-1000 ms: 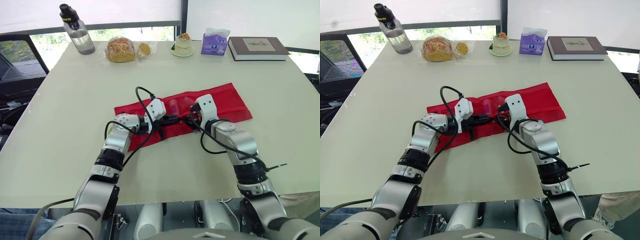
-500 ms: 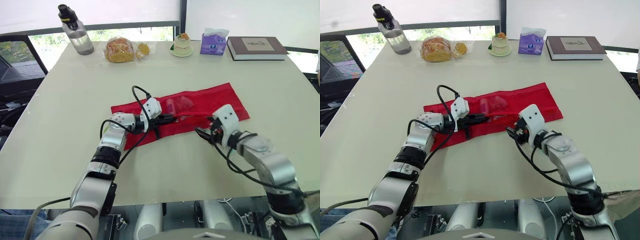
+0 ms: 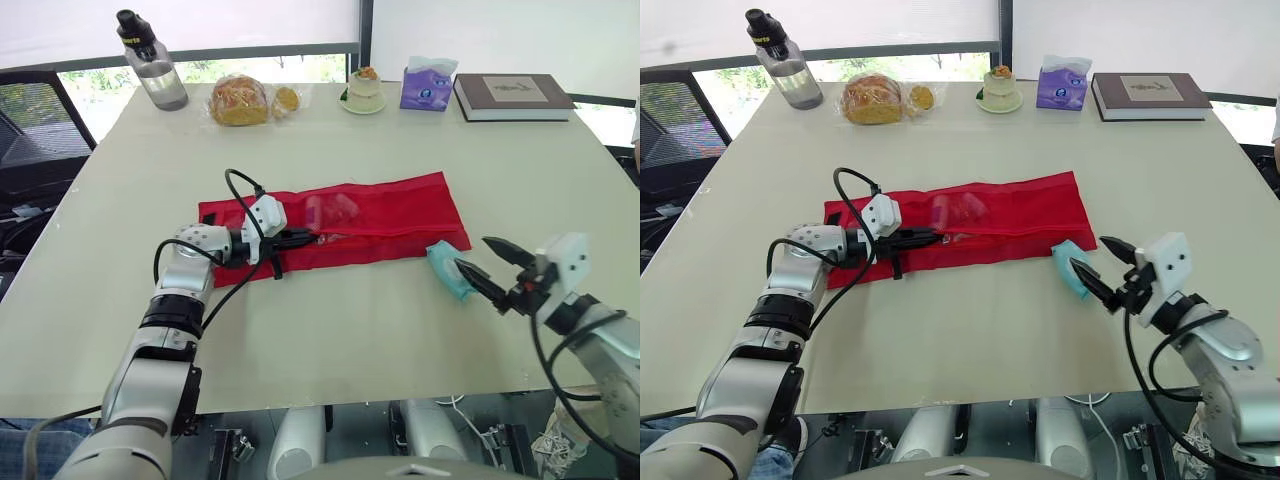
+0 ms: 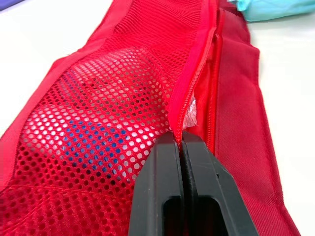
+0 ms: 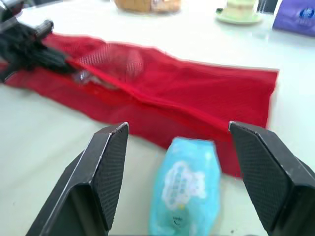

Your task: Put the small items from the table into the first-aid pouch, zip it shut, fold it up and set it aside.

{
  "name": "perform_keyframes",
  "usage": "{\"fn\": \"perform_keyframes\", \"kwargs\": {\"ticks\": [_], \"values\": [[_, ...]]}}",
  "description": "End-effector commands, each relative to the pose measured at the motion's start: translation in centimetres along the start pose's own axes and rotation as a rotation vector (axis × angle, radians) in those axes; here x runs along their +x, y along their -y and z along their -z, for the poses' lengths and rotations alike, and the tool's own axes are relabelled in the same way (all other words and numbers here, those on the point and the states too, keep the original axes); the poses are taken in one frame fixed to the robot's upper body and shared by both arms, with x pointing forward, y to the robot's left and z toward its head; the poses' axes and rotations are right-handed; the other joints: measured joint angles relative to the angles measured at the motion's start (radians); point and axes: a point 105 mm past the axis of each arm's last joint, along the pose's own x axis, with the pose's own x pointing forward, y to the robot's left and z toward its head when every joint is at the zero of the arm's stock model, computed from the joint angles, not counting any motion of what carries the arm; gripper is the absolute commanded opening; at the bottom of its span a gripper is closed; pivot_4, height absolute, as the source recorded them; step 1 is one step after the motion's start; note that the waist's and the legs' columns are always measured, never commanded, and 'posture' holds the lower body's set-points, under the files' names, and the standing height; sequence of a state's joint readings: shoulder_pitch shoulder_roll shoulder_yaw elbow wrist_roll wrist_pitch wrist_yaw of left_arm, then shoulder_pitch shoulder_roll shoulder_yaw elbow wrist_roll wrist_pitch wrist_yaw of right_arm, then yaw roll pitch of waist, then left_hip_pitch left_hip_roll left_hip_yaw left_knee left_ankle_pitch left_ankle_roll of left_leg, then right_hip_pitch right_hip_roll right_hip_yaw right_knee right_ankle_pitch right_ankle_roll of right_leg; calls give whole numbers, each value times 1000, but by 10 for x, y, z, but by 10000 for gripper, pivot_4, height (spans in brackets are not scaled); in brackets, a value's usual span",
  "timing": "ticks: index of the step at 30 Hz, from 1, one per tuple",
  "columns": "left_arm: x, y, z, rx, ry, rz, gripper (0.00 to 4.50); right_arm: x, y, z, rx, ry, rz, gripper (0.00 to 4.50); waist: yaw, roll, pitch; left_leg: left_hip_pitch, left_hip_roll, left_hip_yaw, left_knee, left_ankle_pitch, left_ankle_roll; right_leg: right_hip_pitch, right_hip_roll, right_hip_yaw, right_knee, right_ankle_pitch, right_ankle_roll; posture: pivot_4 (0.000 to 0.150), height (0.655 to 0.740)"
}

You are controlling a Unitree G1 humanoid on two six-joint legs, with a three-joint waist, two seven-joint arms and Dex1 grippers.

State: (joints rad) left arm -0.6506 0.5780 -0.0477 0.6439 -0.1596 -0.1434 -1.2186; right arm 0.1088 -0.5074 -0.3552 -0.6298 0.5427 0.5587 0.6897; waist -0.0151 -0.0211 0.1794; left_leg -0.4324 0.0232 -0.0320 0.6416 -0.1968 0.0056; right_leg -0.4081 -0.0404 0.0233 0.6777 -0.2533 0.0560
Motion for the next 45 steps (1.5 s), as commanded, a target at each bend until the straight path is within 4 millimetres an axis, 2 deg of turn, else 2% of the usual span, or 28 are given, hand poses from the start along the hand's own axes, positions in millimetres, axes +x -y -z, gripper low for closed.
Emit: {"fn": "perform_keyframes", "kwargs": {"ticks": [1,6,12,13,14,15,16,18,22,27,31,36,41,45], "values": [[-20,-12,-3,8,2,-59,0,-17,0,-22,-32,66,-32,44220,0,0,0,0,0,0,0,0,0,0,0,0,0,0,0,1500,7332],[-37,-21,4,2,-34,-123,0,-34,0,-31,-17,73,-60,44220,1,0,0,1,0,1,0,0,0,0,0,1,0,0,0,1500,7332],[-41,-27,3,-25,-48,-151,0,-35,0,-32,-30,64,-70,44220,3,0,0,0,0,1,0,0,0,0,0,1,0,0,0,1500,7332],[-40,-26,3,-30,-52,-145,6178,-35,-1,-32,-33,61,-73,45000,2,0,0,0,0,1,0,0,0,0,0,1,0,0,0,1500,7332],[-40,-25,2,-38,-52,-129,7945,-34,-1,-32,-34,58,-77,45000,3,0,0,0,0,1,0,0,0,0,0,0,0,0,0,1500,7332],[-39,-22,0,-41,-52,-109,14010,-34,-1,-31,-34,57,-80,45000,3,0,0,0,0,1,0,0,0,0,0,0,0,0,0,1500,7332],[-39,-21,-2,-35,-51,-95,16663,-33,-2,-31,-34,56,-85,45000,2,0,0,0,0,1,0,0,0,0,0,0,0,0,0,1500,7332],[-39,-23,-8,-2,-52,-102,26609,-33,-5,-32,-39,54,-102,45000,3,0,0,0,0,1,0,0,0,0,0,0,0,0,0,1500,7332],[-23,-21,-35,98,-1,-65,44748,-35,-13,-30,-53,38,-136,45000,9,0,0,0,0,0,0,0,0,0,0,0,0,0,0,1500,7332],[12,-7,-66,184,83,-15,44748,-34,-17,-31,-54,44,-132,45000,15,-1,0,0,0,0,2,0,0,2,-1,0,0,0,0,1500,7332],[42,2,-77,235,99,1,44748,-32,-18,-35,-63,57,-124,45000,13,0,0,0,0,0,2,0,0,2,-1,0,0,0,0,1500,7332],[88,14,-77,286,77,31,44748,-34,-14,-35,-79,45,-71,45000,14,-1,0,0,-1,0,2,0,0,2,0,0,0,0,0,1500,7332],[118,20,-69,284,35,51,44748,-37,-21,-38,-97,42,-93,45000,13,-1,0,0,-2,0,3,0,0,3,0,1,-1,-1,2,1500,7332],[131,20,-66,275,5,60,44748,-37,-27,-36,-125,8,-114,45000,9,-1,0,0,-2,0,3,0,0,3,0,1,-1,-2,4,1500,7332]]}}
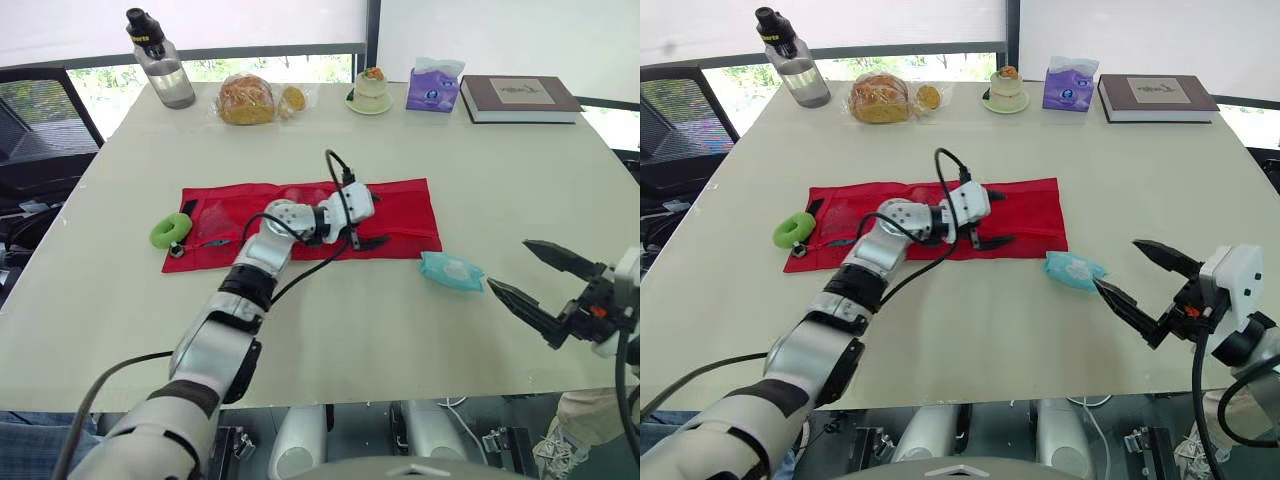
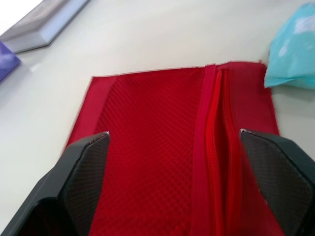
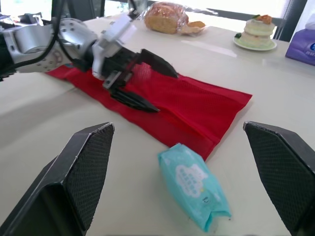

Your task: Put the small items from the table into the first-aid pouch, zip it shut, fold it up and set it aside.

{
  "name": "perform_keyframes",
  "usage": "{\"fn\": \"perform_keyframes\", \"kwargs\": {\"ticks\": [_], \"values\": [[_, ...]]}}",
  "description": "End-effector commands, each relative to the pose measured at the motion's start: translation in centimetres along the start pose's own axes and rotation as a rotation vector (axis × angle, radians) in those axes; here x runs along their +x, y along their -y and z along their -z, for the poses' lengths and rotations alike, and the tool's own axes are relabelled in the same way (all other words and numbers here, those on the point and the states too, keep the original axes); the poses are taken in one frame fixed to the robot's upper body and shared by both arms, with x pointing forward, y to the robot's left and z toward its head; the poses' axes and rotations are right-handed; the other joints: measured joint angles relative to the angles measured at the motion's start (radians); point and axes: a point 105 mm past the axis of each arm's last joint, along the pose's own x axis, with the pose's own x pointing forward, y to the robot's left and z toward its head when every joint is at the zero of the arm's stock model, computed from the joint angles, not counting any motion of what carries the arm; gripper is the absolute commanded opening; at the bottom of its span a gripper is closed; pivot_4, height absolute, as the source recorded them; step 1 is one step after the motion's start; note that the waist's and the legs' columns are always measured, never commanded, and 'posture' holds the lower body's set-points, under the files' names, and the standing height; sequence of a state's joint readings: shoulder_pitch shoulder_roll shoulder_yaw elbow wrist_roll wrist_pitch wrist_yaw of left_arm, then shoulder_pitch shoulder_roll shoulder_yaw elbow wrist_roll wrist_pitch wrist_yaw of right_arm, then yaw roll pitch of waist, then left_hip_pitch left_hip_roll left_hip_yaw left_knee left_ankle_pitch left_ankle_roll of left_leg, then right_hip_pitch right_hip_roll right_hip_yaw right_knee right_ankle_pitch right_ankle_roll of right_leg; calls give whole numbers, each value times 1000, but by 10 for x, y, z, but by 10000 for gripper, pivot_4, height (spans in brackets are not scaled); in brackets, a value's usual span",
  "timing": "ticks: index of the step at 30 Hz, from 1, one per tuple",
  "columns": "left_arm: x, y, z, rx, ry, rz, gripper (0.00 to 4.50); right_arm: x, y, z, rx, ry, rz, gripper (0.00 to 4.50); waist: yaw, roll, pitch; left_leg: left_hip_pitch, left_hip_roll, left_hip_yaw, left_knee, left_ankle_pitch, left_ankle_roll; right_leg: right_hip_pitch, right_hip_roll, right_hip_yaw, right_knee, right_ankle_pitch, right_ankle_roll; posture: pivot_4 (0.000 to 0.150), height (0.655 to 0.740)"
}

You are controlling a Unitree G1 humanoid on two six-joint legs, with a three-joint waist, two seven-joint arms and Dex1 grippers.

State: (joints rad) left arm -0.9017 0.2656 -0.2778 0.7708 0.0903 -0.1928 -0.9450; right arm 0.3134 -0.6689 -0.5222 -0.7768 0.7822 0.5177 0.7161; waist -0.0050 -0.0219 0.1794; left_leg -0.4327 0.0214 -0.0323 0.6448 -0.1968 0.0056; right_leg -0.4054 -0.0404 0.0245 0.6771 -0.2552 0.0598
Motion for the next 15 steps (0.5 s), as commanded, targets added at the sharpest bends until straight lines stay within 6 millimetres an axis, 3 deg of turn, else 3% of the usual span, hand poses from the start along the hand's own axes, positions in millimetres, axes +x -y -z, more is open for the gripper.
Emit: {"fn": "perform_keyframes", "kwargs": {"ticks": [1,10,11,12,15], "values": [[8,-8,-6,37,-14,-16,44748,1,-8,-13,-84,5,-22,45000,-2,0,0,0,0,0,0,0,0,0,0,0,0,0,0,1500,7332],[18,-13,-9,28,-29,-21,44748,5,-7,-5,-120,-40,4,45000,-2,0,0,0,0,0,0,0,0,0,0,0,0,0,0,1500,7332],[18,-13,-10,18,-25,-23,40965,6,-6,-5,-121,-37,6,45000,-2,0,0,0,0,0,0,0,0,0,0,0,0,0,0,1500,7332],[19,-13,-10,11,-20,-24,39951,6,-6,-6,-121,-34,7,45000,-2,0,0,0,0,0,0,0,0,0,0,0,0,0,0,1500,7332],[21,-12,-13,9,-13,-20,28079,8,-4,-6,-123,-29,13,45000,-3,0,0,0,0,0,0,0,0,0,0,0,0,0,0,1500,7332]]}}
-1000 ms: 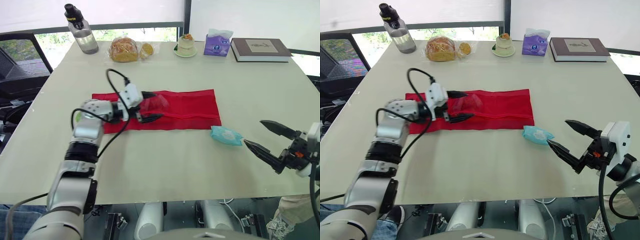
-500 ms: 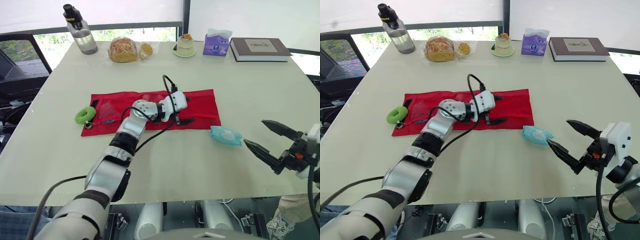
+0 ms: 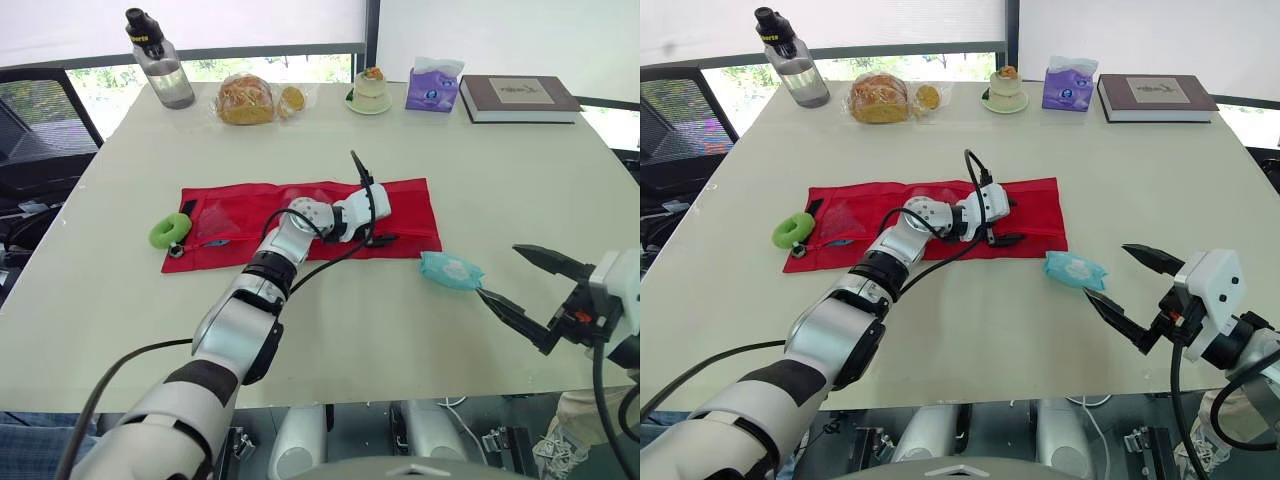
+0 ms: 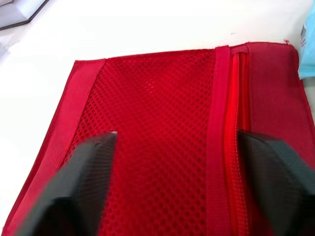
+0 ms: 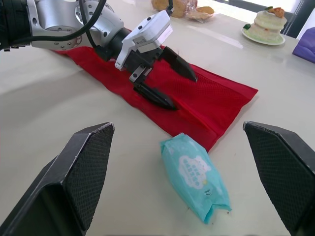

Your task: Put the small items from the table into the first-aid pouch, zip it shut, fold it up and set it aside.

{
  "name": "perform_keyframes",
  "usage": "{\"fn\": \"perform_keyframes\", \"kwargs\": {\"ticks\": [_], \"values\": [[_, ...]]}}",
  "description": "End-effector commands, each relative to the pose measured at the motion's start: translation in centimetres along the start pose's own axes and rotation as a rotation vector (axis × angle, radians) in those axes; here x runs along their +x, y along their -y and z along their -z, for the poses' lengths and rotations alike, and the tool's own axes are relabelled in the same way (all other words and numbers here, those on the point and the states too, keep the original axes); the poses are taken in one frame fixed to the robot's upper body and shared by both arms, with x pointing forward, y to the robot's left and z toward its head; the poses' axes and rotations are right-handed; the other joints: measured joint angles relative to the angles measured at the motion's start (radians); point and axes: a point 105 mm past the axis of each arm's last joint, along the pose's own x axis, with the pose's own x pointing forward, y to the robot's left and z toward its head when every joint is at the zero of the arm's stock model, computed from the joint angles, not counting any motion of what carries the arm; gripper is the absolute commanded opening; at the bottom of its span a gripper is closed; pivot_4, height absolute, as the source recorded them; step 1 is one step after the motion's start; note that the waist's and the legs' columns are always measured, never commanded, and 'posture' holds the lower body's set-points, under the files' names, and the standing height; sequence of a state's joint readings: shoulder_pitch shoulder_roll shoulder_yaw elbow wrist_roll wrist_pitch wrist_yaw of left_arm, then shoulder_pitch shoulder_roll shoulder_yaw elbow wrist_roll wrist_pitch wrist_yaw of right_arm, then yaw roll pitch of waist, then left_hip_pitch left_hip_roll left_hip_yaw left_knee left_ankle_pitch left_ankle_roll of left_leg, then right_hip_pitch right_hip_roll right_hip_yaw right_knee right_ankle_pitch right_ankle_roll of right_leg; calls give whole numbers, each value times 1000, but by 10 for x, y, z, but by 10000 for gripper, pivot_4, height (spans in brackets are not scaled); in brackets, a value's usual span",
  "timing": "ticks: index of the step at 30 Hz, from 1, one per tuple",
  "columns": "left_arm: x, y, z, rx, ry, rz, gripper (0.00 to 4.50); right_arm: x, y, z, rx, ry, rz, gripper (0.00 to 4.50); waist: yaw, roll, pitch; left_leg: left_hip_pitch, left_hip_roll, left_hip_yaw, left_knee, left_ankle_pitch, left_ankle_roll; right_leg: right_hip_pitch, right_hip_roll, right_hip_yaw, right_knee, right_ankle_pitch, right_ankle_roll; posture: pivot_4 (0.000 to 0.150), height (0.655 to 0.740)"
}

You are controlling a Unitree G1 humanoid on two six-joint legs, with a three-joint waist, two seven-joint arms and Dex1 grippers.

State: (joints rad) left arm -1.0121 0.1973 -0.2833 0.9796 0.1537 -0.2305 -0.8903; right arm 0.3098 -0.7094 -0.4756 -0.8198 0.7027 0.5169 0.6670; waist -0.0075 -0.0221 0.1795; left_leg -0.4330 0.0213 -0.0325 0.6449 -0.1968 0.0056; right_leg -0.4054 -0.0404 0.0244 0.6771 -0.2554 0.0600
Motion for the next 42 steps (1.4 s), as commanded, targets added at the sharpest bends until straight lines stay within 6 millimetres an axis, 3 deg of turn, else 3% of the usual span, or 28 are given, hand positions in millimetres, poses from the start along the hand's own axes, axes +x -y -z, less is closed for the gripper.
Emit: {"fn": "perform_keyframes", "kwargs": {"ticks": [1,3,6,7,14,23,29,32,36,37,38,40,42], "values": [[2,-7,-15,21,44,-16,22478,2,2,-7,-39,28,9,45000,0,0,0,0,0,0,0,0,0,0,0,0,0,0,0,1500,7332],[3,-6,-16,23,47,-16,15833,2,3,-6,-41,26,14,45000,0,0,0,0,0,0,0,0,0,0,0,0,0,0,0,1500,7332],[3,-7,-18,15,55,-22,1424,3,5,-3,-37,16,16,45000,0,0,0,0,0,0,0,0,0,0,0,0,0,0,0,1500,7332],[3,-7,-18,14,59,-23,600,6,7,1,-36,3,11,45000,0,0,0,0,0,0,0,0,0,0,0,0,0,0,0,1500,7332],[6,-2,-23,15,82,-8,600,31,21,25,-61,-66,-66,45000,-1,0,0,0,0,0,0,0,0,0,0,0,0,0,-1,1500,7332],[9,2,-29,1,100,6,600,53,36,74,-158,-257,-224,45000,-3,0,0,0,-1,0,1,0,0,0,0,1,0,2,-3,1500,7332],[8,7,-28,-19,102,24,600,66,43,85,-182,-263,-235,45000,-4,0,0,0,-1,0,1,0,0,0,0,1,1,2,-3,1500,7332],[7,7,-28,-19,99,19,0,68,41,87,-183,-259,-238,36288,-3,0,0,0,-1,0,1,0,0,0,0,1,1,2,-3,1500,7332],[6,3,-30,-29,104,6,0,65,40,85,-177,-241,-227,19148,-4,0,0,0,-1,0,1,0,0,0,0,1,1,2,-3,1500,7332],[6,2,-30,-36,110,4,0,63,39,85,-181,-240,-226,11812,-4,0,0,0,-1,0,1,0,0,0,0,1,1,2,-3,1500,7332],[5,2,-32,-44,118,3,0,62,38,84,-184,-238,-226,10177,-4,0,0,0,-1,0,1,0,0,0,0,1,1,2,-3,1500,7332],[5,0,-37,-90,152,6,0,61,36,77,-170,-209,-215,1851,-3,0,0,0,-1,0,1,0,0,0,0,1,1,2,-3,1500,7332],[4,-1,-40,-107,169,12,0,67,33,66,-135,-168,-191,50,-4,0,0,0,-1,0,1,0,0,0,0,1,1,2,-3,1500,7332]]}}
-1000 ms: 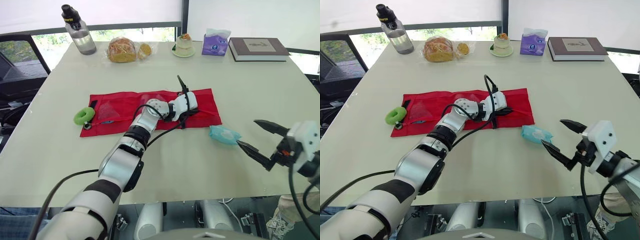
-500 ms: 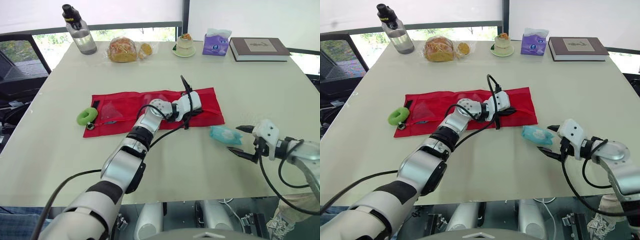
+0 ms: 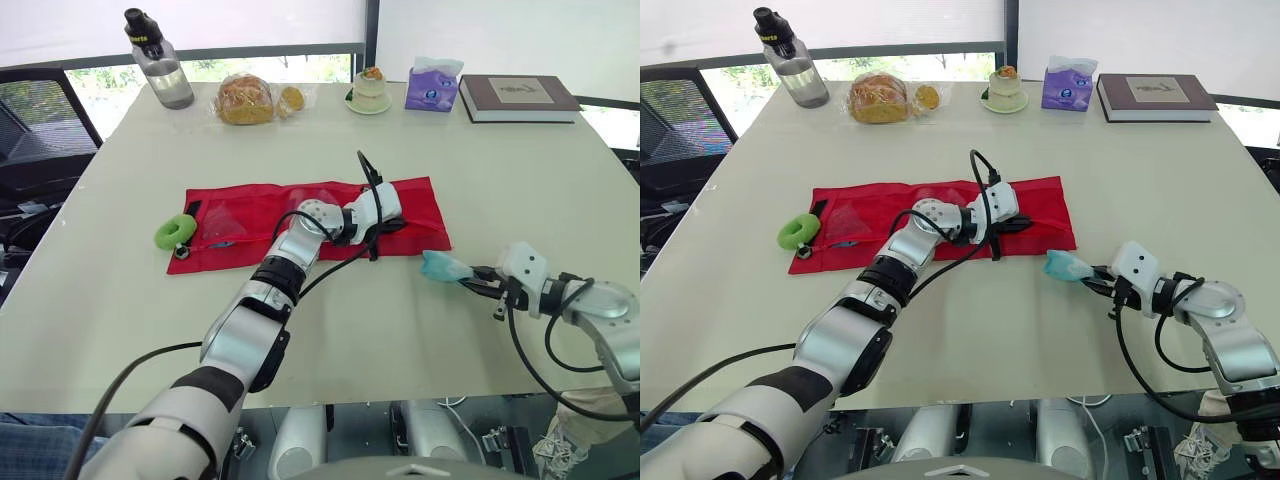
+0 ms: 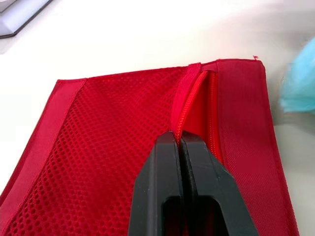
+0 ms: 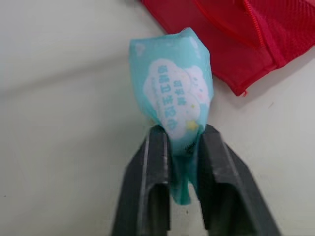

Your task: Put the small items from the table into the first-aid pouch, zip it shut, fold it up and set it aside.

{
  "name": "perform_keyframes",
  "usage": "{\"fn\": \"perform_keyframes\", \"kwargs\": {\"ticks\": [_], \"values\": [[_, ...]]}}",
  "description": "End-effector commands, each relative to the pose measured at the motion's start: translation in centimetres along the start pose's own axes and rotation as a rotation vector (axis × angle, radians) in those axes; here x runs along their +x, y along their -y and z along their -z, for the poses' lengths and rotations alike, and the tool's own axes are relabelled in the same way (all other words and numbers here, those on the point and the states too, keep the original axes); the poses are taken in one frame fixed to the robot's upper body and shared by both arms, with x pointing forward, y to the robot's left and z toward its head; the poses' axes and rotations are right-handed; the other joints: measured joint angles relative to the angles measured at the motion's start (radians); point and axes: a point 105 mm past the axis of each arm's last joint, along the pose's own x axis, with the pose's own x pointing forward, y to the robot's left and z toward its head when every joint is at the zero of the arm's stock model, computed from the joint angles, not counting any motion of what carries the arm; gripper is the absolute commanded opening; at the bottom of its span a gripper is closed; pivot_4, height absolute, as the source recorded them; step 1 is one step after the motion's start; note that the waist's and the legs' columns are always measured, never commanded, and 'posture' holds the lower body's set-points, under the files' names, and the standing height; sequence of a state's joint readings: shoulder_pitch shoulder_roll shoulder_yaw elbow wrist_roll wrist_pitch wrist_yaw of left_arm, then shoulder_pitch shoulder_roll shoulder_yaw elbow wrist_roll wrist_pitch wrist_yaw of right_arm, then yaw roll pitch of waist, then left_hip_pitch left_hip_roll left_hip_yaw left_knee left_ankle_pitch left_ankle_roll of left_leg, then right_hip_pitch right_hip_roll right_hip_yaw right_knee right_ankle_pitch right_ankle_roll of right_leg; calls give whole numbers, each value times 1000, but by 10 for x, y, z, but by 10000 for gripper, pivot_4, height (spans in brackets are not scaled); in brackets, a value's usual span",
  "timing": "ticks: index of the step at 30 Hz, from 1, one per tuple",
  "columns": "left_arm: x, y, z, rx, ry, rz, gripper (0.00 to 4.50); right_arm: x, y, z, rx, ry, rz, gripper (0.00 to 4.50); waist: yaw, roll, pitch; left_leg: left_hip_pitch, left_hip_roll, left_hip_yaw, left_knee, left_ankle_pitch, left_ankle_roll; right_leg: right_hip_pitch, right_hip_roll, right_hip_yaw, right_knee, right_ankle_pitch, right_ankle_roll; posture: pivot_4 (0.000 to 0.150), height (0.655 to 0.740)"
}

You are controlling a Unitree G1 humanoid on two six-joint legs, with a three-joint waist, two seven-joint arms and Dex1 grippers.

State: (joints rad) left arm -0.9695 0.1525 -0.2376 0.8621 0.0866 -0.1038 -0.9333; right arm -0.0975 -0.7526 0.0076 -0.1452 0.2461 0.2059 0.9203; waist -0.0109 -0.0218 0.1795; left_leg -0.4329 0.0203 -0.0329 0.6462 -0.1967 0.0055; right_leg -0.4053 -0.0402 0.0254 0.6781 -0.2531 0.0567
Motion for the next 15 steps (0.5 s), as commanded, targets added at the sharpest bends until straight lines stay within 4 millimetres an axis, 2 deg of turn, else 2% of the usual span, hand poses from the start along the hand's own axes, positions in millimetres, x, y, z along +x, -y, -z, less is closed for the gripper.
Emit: {"fn": "perform_keyframes", "kwargs": {"ticks": [1,6,9,12,15], "values": [[-1,-6,-25,8,84,-2,0,1,3,-30,18,90,50,50,-1,0,0,0,0,0,0,0,0,0,0,0,0,0,0,1500,7332],[-1,-6,-28,0,92,8,0,16,11,-36,58,4,148,50,-1,0,0,0,0,0,0,0,0,0,0,0,0,0,0,1500,7332],[-2,-5,-30,4,94,15,0,22,20,-32,145,-79,220,50,1,0,0,0,0,-1,0,0,0,0,0,0,0,0,0,1500,7332],[-1,-4,-33,4,102,20,0,24,19,-25,155,-167,220,50,2,0,0,-1,0,-1,0,0,0,0,0,0,0,0,0,1500,7332],[1,-1,-35,6,113,32,0,33,23,-31,197,-164,256,50,-1,0,0,0,0,-1,0,0,0,0,0,0,0,0,0,1500,7332]]}}
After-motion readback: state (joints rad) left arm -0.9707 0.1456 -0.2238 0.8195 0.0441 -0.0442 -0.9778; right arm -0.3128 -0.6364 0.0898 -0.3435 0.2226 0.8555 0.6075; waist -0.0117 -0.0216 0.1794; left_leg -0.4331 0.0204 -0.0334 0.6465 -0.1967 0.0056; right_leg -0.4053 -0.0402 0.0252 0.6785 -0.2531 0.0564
